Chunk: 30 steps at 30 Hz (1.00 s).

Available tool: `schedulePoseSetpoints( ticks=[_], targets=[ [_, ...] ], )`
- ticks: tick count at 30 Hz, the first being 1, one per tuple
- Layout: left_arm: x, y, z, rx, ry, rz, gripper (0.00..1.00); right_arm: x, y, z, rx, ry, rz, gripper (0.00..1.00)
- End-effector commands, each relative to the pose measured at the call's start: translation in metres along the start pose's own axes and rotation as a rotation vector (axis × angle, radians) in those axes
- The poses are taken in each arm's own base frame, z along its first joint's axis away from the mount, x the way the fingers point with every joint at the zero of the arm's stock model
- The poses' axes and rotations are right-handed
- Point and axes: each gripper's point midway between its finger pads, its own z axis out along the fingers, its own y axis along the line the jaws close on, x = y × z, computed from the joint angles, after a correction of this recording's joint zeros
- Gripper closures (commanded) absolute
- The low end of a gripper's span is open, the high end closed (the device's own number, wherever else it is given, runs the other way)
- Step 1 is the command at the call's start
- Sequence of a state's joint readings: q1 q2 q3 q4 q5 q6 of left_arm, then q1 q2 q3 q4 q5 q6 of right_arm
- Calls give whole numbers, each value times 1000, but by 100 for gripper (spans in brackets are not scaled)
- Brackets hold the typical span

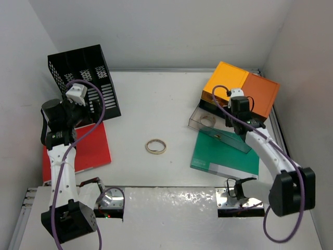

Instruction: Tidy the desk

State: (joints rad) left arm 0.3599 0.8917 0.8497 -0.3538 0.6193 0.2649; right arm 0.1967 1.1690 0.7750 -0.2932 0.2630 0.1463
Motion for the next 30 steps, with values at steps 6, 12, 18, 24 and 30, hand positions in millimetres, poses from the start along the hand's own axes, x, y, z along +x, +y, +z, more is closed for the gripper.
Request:
schedulePoseSetpoints(
  ticks=[6,12,18,24,30],
  targets=[
    [-16,-6,-6,18,-48,51,1,36,15,50,-46,167,3,100],
    [-15,-4,-4,20,-41,42,0,43,24,68,-78,168,-12,100],
    [-16,-3,-4,10,-44,42,0,47,38,88,-143,175,-40,94],
    [-14,-2,-2,11,-36,36,1,41,46,92,-185,150,-54,79],
    [-13,0,0,9,-33,34,0,22,51,81,-212,96,-98,59]
  ],
)
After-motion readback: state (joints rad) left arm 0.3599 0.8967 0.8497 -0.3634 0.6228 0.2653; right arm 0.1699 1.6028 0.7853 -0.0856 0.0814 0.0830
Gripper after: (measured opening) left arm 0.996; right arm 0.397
